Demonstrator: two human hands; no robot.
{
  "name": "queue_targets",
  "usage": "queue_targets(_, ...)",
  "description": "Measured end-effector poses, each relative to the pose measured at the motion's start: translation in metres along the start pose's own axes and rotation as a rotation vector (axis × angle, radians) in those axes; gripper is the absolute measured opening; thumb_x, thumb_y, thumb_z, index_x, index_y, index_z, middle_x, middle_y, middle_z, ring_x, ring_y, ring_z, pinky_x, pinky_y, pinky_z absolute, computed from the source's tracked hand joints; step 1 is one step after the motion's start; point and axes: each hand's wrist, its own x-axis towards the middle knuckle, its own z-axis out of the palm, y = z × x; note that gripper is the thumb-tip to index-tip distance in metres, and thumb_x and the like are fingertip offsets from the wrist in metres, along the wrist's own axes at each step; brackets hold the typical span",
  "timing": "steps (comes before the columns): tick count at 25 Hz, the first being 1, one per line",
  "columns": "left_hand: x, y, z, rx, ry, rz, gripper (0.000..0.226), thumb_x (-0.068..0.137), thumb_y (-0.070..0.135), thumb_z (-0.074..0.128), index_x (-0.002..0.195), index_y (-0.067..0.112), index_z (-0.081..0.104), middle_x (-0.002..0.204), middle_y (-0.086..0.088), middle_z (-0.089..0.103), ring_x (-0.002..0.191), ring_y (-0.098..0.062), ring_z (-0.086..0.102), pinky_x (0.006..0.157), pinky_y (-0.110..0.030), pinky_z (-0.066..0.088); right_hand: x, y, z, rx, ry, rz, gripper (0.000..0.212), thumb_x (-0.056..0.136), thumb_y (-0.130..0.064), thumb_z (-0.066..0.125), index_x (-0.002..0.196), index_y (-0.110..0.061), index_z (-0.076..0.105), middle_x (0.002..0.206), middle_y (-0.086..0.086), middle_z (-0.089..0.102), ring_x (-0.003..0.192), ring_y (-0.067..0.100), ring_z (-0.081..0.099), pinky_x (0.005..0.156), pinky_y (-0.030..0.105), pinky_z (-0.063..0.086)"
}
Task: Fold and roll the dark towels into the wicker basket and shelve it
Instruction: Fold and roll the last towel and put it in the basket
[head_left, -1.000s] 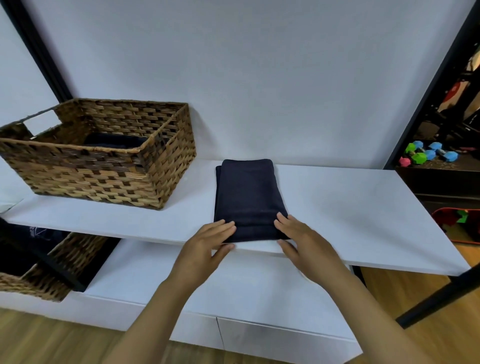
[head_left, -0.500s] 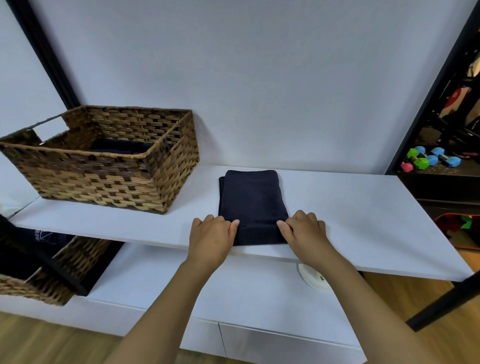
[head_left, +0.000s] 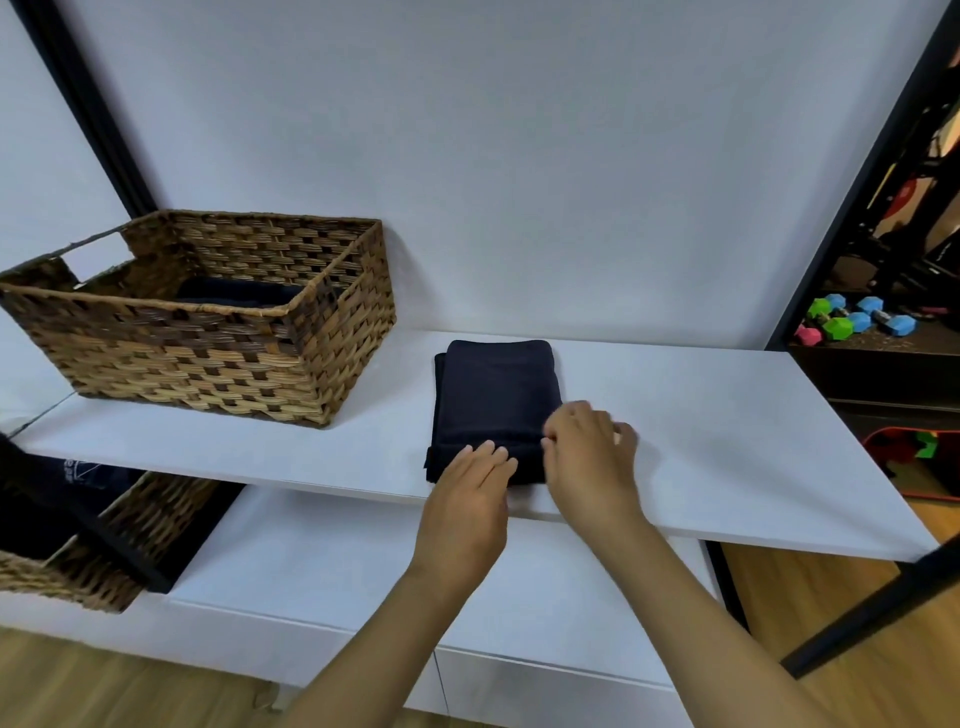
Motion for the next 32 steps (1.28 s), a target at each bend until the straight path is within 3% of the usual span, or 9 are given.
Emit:
queue_targets(5, 0.011, -0.023, -0.016, -0.134, -0.075, -0.011, 0.034, 0.093, 0.01, 0.063, 0.126, 0.014, 0.069, 0.128, 0.001, 0.069, 0.124, -0.014, 0.061, 0.115, -0.031, 0.04, -0.037, 0.003, 0.028, 0.124, -0.083, -0.321, 0.049, 0.103, -0.025, 0.034, 0.149, -0.012, 0.045, 0.156, 0.002, 0.043, 0.148, 0.018, 0.031, 0.122, 0.026, 0.008)
queue_targets(9, 0.009, -0.046, -0.026, -0.187, -0.093, -0.108, 0.031, 0.092, 0.02, 0.073, 0.122, 0.015, 0.067, 0.116, 0.006, 0.065, 0.111, -0.009, 0.056, 0.097, -0.025, 0.05, -0.028, 0.041, 0.011, 0.195, -0.125, -0.145, 0.05, 0.1, -0.037, 0.057, 0.148, -0.026, 0.047, 0.155, -0.013, 0.04, 0.146, 0.007, 0.032, 0.114, 0.02, 0.024)
queue_targets(13, 0.016, -0.054, -0.026, -0.144, -0.124, -0.167, 0.03, 0.097, 0.037, 0.061, 0.12, 0.017, 0.065, 0.107, 0.009, 0.062, 0.099, -0.009, 0.05, 0.084, -0.024, 0.046, -0.017, 0.052, 0.004, 0.13, -0.089, -0.089, 0.041, 0.097, -0.042, 0.06, 0.133, -0.024, 0.058, 0.129, -0.008, 0.059, 0.12, 0.016, 0.048, 0.1, 0.028, 0.043)
queue_targets(18, 0.03, -0.036, -0.032, 0.068, -0.152, -0.282, 0.04, 0.104, 0.046, 0.033, 0.092, 0.022, 0.062, 0.086, 0.009, 0.058, 0.084, -0.017, 0.049, 0.081, -0.031, 0.034, -0.001, 0.043, 0.002, 0.052, -0.214, -0.035, 0.031, 0.105, -0.045, 0.036, 0.116, -0.024, 0.055, 0.113, -0.005, 0.045, 0.11, 0.022, 0.041, 0.095, 0.033, 0.031)
queue_targets(21, 0.05, -0.03, -0.037, 0.235, -0.305, -0.433, 0.053, 0.105, 0.044, 0.016, 0.07, 0.023, 0.049, 0.07, 0.008, 0.053, 0.08, -0.02, 0.049, 0.084, -0.036, 0.034, 0.012, 0.037, -0.004, 0.048, -0.326, 0.041, 0.046, 0.103, -0.055, 0.026, 0.084, -0.023, 0.053, 0.098, -0.004, 0.047, 0.103, 0.024, 0.04, 0.092, 0.038, 0.031)
queue_targets(23, 0.062, -0.028, -0.04, 0.296, -0.385, -0.522, 0.05, 0.107, 0.042, 0.02, 0.072, 0.021, 0.049, 0.078, 0.006, 0.053, 0.088, -0.02, 0.05, 0.089, -0.039, 0.033, 0.024, 0.03, -0.009, 0.032, -0.379, 0.108, 0.056, 0.101, -0.062, 0.025, 0.069, -0.021, 0.048, 0.087, -0.003, 0.046, 0.101, 0.025, 0.039, 0.093, 0.042, 0.032)
queue_targets(26, 0.066, -0.022, -0.035, 0.301, -0.21, -0.446, 0.009, 0.101, 0.021, 0.048, 0.092, 0.025, 0.05, 0.093, 0.006, 0.048, 0.093, -0.021, 0.047, 0.083, -0.038, 0.032, 0.039, 0.023, -0.011, -0.033, -0.452, 0.191, 0.061, 0.098, -0.068, 0.027, 0.074, -0.019, 0.056, 0.088, -0.003, 0.047, 0.104, 0.025, 0.038, 0.098, 0.046, 0.031)
queue_targets(28, 0.052, -0.012, -0.02, 0.252, -0.064, -0.236, 0.031, 0.078, -0.003, 0.064, 0.095, 0.022, 0.057, 0.09, 0.004, 0.052, 0.086, -0.022, 0.05, 0.082, -0.036, 0.035, 0.045, 0.019, -0.007, -0.078, -0.4, 0.225, 0.053, 0.098, -0.066, 0.033, 0.09, -0.02, 0.057, 0.1, -0.002, 0.048, 0.109, 0.026, 0.041, 0.099, 0.048, 0.032)
queue_targets(32, 0.018, -0.009, -0.001, 0.066, 0.045, -0.09, 0.032, 0.086, 0.016, 0.072, 0.117, 0.011, 0.067, 0.112, -0.001, 0.065, 0.108, -0.021, 0.057, 0.111, -0.045, 0.039, 0.038, 0.007, 0.015, -0.049, -0.01, -0.051, 0.009, 0.097, -0.017, 0.053, 0.104, -0.017, 0.059, 0.108, 0.004, 0.053, 0.101, 0.031, 0.051, 0.089, 0.043, 0.037)
